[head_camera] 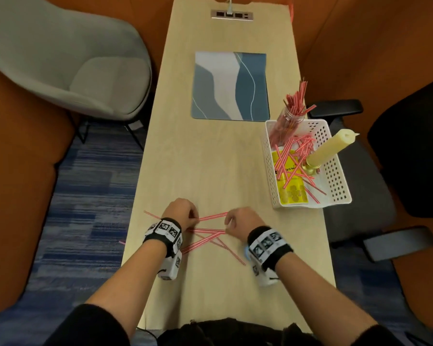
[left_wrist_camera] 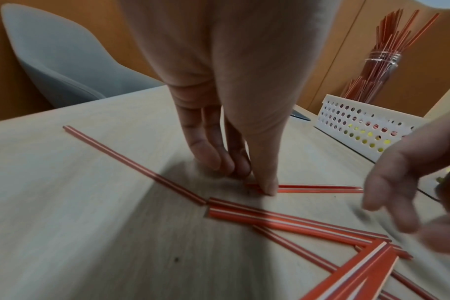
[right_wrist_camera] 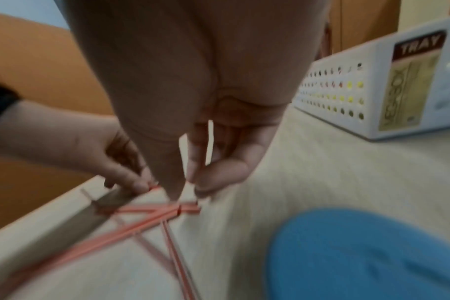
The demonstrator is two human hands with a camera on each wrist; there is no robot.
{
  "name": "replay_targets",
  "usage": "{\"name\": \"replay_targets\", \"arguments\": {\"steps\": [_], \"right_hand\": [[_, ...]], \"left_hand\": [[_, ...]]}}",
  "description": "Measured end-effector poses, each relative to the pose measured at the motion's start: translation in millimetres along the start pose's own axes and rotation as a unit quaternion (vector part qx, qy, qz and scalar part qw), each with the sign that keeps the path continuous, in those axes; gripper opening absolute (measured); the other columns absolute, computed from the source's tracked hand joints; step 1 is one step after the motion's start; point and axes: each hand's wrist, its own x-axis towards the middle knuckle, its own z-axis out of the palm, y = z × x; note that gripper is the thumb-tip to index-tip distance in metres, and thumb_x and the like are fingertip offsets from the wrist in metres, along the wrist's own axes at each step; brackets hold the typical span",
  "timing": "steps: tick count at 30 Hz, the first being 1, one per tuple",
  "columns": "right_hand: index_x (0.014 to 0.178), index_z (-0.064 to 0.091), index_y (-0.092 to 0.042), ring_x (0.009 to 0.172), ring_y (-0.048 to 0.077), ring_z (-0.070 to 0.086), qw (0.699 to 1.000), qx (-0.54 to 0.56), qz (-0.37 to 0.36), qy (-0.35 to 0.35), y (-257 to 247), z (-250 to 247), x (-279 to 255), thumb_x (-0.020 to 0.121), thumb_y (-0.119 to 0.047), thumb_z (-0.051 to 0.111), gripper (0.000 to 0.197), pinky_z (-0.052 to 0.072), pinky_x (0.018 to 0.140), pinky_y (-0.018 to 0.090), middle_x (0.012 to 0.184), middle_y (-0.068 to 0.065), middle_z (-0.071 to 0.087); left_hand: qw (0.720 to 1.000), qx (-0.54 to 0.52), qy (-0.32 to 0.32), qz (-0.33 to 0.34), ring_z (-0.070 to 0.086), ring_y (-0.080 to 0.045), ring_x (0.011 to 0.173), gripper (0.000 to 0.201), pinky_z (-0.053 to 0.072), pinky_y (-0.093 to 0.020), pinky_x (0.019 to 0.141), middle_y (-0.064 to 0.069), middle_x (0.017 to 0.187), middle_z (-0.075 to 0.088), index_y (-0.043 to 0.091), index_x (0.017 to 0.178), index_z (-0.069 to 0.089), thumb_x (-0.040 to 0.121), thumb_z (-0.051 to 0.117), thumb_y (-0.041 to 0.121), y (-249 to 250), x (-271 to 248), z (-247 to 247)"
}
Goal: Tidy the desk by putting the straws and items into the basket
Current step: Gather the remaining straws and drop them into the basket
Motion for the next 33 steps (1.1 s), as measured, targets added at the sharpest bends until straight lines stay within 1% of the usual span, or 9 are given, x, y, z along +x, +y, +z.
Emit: {"name": "replay_targets", "arguments": {"steps": [4, 6, 11, 14, 18, 23, 26, 28, 33], "right_hand": [[0.121, 0.062, -0.023, 0.095, 0.023, 0.062, 0.996, -0.027, -0.019, 0.084, 2, 35, 9, 0.088, -0.017, 0.063, 0.033, 0.052, 0.087, 0.034, 0.113, 0.002, 0.056], [0.128, 0.059, -0.022, 0.093, 0.026, 0.062, 0.992, -0.032, -0.024, 0.119, 7, 37, 14, 0.09, -0.015, 0.061, 0.039, 0.052, 0.083, 0.033, 0.121, 0.004, 0.048], [0.103, 0.071, -0.017, 0.083, 0.023, 0.061, 0.988, -0.01, -0.017, 0.156, 18, 35, 24, 0.089, -0.021, 0.065, 0.015, 0.053, 0.079, 0.034, 0.11, 0.004, 0.051], [0.091, 0.073, -0.016, 0.083, 0.024, 0.062, 0.985, 0.029, -0.007, 0.171, 24, 37, 22, 0.086, -0.022, 0.068, 0.009, 0.052, 0.078, 0.032, 0.106, 0.004, 0.053], [0.097, 0.07, -0.017, 0.091, 0.025, 0.062, 0.989, -0.002, 0.009, 0.15, 32, 41, 15, 0.091, -0.029, 0.061, 0.016, 0.048, 0.078, 0.031, 0.112, 0.002, 0.051], [0.106, 0.066, -0.013, 0.103, 0.03, 0.061, 0.994, -0.023, 0.025, 0.104, 32, 34, -1, 0.096, -0.027, 0.051, 0.023, 0.047, 0.083, 0.034, 0.114, 0.009, 0.059], [0.094, 0.067, -0.013, 0.091, 0.029, 0.064, 0.993, 0.071, 0.026, 0.093, 35, 16, -19, 0.094, -0.027, 0.056, 0.018, 0.048, 0.077, 0.031, 0.095, 0.009, 0.069], [0.081, 0.062, -0.018, 0.072, 0.022, 0.062, 0.983, 0.158, 0.026, 0.086, 41, -1, -33, 0.093, -0.023, 0.058, 0.014, 0.05, 0.064, 0.031, 0.077, 0.002, 0.064], [0.089, 0.061, -0.007, 0.042, 0.005, 0.053, 0.935, 0.348, 0.033, 0.063, 55, -57, -64, 0.096, -0.012, 0.058, 0.008, 0.047, 0.045, 0.02, 0.067, 0.004, 0.06]], "left_hand": [[1.0, 0.023, -0.014, 0.0, 0.069, -0.017, 0.085, 0.009, 0.054, -0.026, 0.083, 0.0, 0.093, 0.074, 0.016, 0.088, 0.078, 0.086, 0.07, 0.02, 0, 3, -2], [0.999, 0.041, -0.027, 0.012, 0.068, -0.022, 0.088, 0.015, 0.054, -0.031, 0.086, -0.003, 0.098, 0.073, 0.015, 0.092, 0.077, 0.089, 0.062, 0.016, -1, 3, -5], [0.998, 0.055, 0.012, 0.027, 0.066, -0.025, 0.095, 0.022, 0.052, -0.034, 0.087, -0.006, 0.107, 0.069, 0.017, 0.103, 0.072, 0.091, 0.054, 0.01, -5, 8, -29], [0.995, 0.026, 0.073, 0.064, 0.065, -0.022, 0.087, 0.016, 0.051, -0.03, 0.081, -0.003, 0.098, 0.071, 0.017, 0.097, 0.073, 0.091, 0.059, 0.014, 8, 12, -63], [0.977, -0.07, 0.147, 0.138, 0.059, -0.009, 0.069, 0.008, 0.043, -0.02, 0.069, 0.01, 0.077, 0.067, 0.022, 0.084, 0.074, 0.088, 0.068, 0.018, 59, 20, -106], [0.955, -0.123, 0.183, 0.198, 0.063, -0.01, 0.072, 0.004, 0.051, -0.023, 0.076, 0.009, 0.073, 0.069, 0.023, 0.083, 0.076, 0.085, 0.072, 0.022, 147, 40, -121], [0.953, -0.132, 0.188, 0.198, 0.063, -0.011, 0.072, 0.005, 0.051, -0.026, 0.078, 0.009, 0.069, 0.068, 0.023, 0.085, 0.075, 0.084, 0.073, 0.028, 197, 56, -112], [0.953, -0.158, 0.182, 0.183, 0.063, -0.011, 0.074, 0.016, 0.049, -0.024, 0.077, 0.006, 0.074, 0.07, 0.023, 0.092, 0.074, 0.085, 0.072, 0.037, 220, 63, -103], [0.954, -0.199, 0.181, 0.131, 0.062, -0.012, 0.075, 0.021, 0.048, -0.023, 0.075, 0.005, 0.082, 0.07, 0.024, 0.096, 0.073, 0.088, 0.067, 0.042, 207, 67, -84]]}}
